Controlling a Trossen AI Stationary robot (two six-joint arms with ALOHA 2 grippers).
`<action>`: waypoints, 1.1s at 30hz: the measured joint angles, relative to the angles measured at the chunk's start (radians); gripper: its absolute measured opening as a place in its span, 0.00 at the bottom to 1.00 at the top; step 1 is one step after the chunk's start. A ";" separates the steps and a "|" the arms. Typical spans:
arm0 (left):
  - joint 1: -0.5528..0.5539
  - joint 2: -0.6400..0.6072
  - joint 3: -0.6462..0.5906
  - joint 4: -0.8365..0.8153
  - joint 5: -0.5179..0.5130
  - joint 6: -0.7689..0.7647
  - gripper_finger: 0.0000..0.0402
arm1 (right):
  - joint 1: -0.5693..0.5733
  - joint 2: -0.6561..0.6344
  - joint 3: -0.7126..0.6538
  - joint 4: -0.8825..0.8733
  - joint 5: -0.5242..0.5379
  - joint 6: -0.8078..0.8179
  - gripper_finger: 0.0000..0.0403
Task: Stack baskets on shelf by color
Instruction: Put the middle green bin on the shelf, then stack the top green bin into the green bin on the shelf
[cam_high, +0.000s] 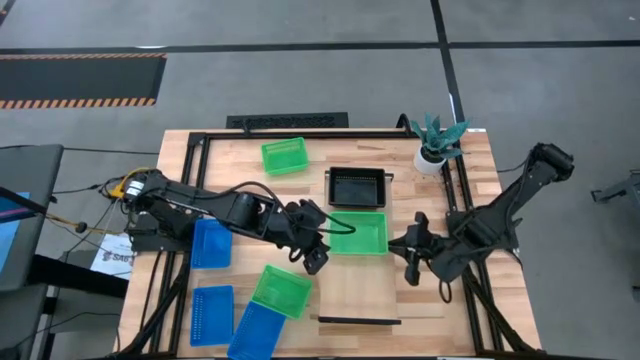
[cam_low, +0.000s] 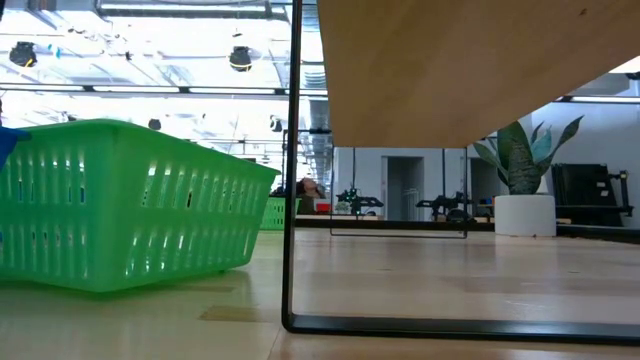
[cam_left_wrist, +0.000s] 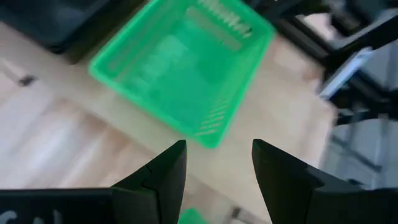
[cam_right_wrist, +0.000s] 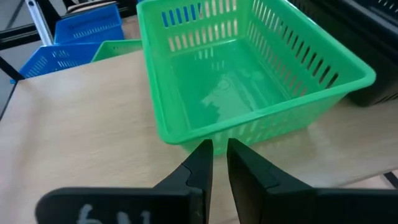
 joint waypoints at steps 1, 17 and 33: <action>0.000 0.000 0.000 -0.024 -0.027 0.000 0.42 | 0.003 0.000 0.000 0.000 -0.003 0.000 0.18; 0.402 0.001 0.000 -0.442 -0.367 0.254 0.42 | 0.136 -0.052 0.092 -0.052 0.022 -0.008 0.18; 0.896 0.002 -0.163 -0.303 -0.192 0.099 0.42 | 0.163 -0.050 0.092 -0.102 0.025 -0.010 0.18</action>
